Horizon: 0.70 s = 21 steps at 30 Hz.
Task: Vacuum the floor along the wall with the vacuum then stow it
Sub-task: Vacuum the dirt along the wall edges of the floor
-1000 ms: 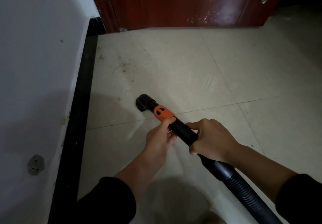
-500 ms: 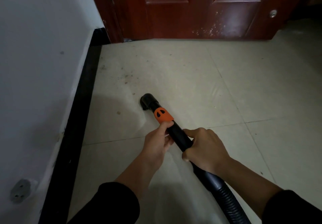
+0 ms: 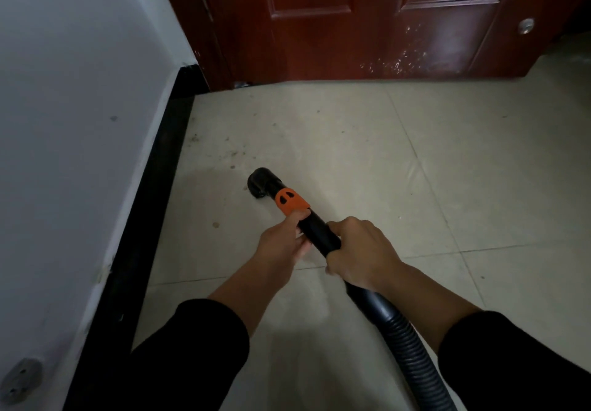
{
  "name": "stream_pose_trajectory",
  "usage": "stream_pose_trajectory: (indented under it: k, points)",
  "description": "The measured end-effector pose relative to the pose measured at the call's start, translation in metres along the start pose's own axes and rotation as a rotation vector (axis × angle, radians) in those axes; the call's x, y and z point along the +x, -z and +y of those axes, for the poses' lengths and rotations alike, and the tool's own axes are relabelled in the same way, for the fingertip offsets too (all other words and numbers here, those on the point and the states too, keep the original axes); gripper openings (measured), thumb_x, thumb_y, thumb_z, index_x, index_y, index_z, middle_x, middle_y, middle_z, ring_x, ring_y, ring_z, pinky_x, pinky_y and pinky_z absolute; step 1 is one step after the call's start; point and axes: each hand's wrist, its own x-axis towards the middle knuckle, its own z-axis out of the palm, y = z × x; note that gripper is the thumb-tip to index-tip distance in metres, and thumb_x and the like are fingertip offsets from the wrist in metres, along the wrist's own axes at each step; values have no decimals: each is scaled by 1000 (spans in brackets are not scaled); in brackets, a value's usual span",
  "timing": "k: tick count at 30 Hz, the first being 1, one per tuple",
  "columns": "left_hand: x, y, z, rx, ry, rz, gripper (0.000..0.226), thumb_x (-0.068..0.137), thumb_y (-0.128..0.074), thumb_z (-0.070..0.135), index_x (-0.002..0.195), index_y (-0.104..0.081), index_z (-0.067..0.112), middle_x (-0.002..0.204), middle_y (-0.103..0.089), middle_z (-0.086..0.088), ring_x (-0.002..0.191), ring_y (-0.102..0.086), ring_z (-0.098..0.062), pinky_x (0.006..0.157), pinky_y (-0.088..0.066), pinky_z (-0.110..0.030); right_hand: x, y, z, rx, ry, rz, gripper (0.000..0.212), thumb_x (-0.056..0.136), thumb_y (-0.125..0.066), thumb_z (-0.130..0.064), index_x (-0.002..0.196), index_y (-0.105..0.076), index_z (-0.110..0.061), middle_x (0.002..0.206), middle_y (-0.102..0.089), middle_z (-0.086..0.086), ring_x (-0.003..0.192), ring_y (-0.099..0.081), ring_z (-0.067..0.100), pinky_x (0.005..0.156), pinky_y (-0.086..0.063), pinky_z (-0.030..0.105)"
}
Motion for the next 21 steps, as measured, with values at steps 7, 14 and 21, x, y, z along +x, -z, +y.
stream_pose_trajectory:
  k: [7,14,21]
  points:
    - [30,2,17,41,-28,26,25,86,-70,20,103,-65,2,101,-70,-10,87,-67,-11,69,-52,-17,34,1,-2,72,-55,-10,46,64,-72,-5,109,-71,-16,62,-64,-5,66,-66,16,68,-57,33]
    - [47,5,32,24,-66,3,18,80,-76,22,83,-67,6,90,-72,-10,80,-69,-10,76,-54,-20,47,15,-25,51,-81,-28,48,57,-79,-6,104,-75,-17,73,-71,6,72,-67,19,65,-52,27]
    - [34,23,37,65,-52,-6,17,82,-75,19,81,-66,5,84,-72,-9,78,-68,-12,72,-55,-21,33,10,-41,-5,-75,-32,52,56,-79,-8,107,-75,-20,80,-73,10,80,-68,21,76,-56,32]
